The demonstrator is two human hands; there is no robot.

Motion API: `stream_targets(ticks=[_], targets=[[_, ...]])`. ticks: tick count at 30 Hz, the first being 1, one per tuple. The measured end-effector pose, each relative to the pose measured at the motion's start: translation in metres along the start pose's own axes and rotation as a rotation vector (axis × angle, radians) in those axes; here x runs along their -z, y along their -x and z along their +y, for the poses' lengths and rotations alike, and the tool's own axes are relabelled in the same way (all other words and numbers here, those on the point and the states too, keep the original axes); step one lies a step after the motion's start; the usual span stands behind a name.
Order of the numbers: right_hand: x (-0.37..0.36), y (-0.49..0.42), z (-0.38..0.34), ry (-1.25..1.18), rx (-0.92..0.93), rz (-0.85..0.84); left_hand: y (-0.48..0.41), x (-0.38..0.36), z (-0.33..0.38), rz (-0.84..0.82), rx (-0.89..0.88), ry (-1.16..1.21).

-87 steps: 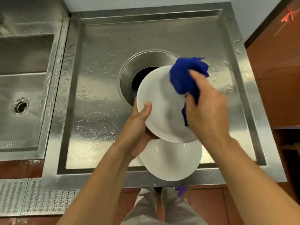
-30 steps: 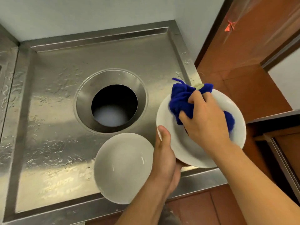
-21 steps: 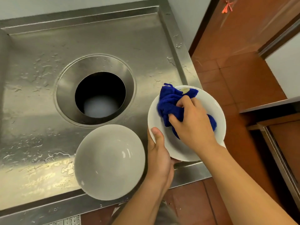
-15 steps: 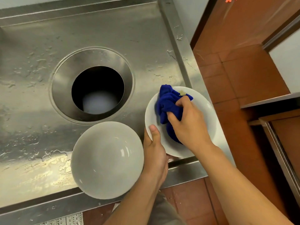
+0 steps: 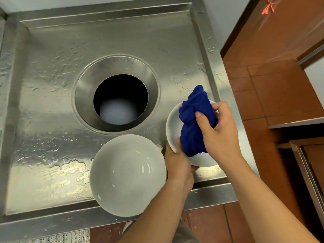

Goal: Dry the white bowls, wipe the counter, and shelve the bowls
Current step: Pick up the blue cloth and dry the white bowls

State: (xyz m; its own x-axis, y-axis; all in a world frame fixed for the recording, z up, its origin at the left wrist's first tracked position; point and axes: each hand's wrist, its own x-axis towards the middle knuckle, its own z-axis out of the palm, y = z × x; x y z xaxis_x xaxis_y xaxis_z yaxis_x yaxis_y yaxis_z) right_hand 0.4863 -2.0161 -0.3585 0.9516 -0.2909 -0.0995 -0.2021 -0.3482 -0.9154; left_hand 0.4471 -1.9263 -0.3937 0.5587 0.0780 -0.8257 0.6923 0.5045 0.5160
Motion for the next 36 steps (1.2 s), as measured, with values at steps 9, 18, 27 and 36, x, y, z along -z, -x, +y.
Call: stream_targets(ticks=[9,18,27,36], targets=[[-0.028,0.0,-0.066,-0.223,0.114,-0.059,0.041,0.067,0.082,-0.221,-0.119,-0.274],[-0.081,0.015,-0.085,-0.253,0.086,-0.138,-0.001,0.136,0.171,-0.096,-0.482,-0.269],[-0.109,0.036,-0.064,-0.175,0.037,-0.156,-0.025,0.185,0.154,-0.016,-0.48,-0.91],[-0.107,0.049,-0.06,-0.086,0.016,-0.131,-0.036,0.207,0.129,-0.043,-0.228,-1.047]])
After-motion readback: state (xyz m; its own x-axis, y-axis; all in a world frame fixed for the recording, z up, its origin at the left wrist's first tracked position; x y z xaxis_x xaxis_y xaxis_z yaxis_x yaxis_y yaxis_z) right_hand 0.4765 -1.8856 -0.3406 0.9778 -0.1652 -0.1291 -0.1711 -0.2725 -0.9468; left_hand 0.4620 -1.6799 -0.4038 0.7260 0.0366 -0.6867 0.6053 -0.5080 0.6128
